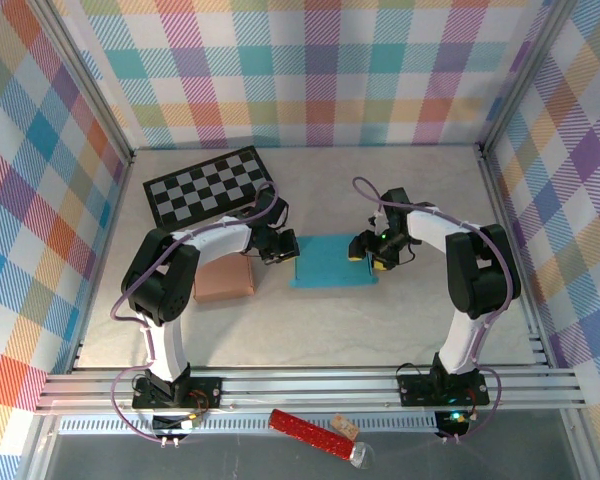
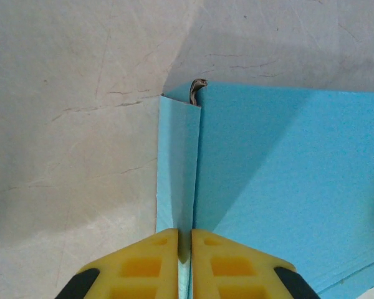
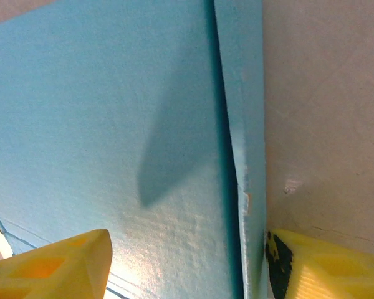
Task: Fold the paper box
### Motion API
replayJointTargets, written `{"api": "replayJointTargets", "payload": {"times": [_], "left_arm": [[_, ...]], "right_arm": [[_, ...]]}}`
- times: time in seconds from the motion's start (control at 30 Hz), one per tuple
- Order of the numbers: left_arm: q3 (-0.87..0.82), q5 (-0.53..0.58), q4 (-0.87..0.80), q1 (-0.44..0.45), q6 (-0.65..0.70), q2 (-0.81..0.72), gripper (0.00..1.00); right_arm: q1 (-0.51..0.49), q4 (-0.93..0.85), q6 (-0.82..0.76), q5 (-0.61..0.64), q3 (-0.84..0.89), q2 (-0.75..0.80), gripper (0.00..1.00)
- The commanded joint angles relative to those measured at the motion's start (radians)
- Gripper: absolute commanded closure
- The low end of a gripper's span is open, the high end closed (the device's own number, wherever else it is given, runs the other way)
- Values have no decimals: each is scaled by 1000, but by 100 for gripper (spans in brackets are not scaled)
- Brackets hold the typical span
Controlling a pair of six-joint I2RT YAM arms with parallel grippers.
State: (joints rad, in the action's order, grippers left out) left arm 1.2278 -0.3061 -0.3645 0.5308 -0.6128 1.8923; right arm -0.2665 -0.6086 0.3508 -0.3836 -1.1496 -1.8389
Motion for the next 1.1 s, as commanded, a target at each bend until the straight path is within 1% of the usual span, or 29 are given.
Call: {"api": "replayJointTargets", "payload": {"times": [0.0, 0.13, 0.27, 0.37, 0.67, 0.73, 0.8, 0.93, 1.07], "left_arm": [[-22, -8, -73, 20, 8, 22, 89], [-24, -2, -77, 20, 11, 22, 90], [-40, 13, -80, 18, 10, 18, 92], [-63, 19, -72, 14, 3, 13, 93], [-91, 21, -51, -8, -5, -11, 95], [-95, 19, -48, -12, -5, -10, 95], [-98, 18, -47, -15, -4, -13, 96], [-114, 21, -40, -23, -2, -27, 96], [-136, 12, -29, -32, 7, -38, 97]], "right_arm": [[14, -9, -18, 11, 4, -10, 33], [30, 21, -24, -21, 18, 2, 30], [30, 36, -55, -120, -2, -29, 30], [30, 26, -58, -170, -27, -43, 30], [30, 23, -59, -260, -35, -17, 26], [30, 2, -64, -249, -46, -21, 25], [30, -43, -79, -208, -68, -35, 25], [31, -53, -77, -129, -63, -11, 23], [35, -21, -67, -169, -63, 12, 22]]}}
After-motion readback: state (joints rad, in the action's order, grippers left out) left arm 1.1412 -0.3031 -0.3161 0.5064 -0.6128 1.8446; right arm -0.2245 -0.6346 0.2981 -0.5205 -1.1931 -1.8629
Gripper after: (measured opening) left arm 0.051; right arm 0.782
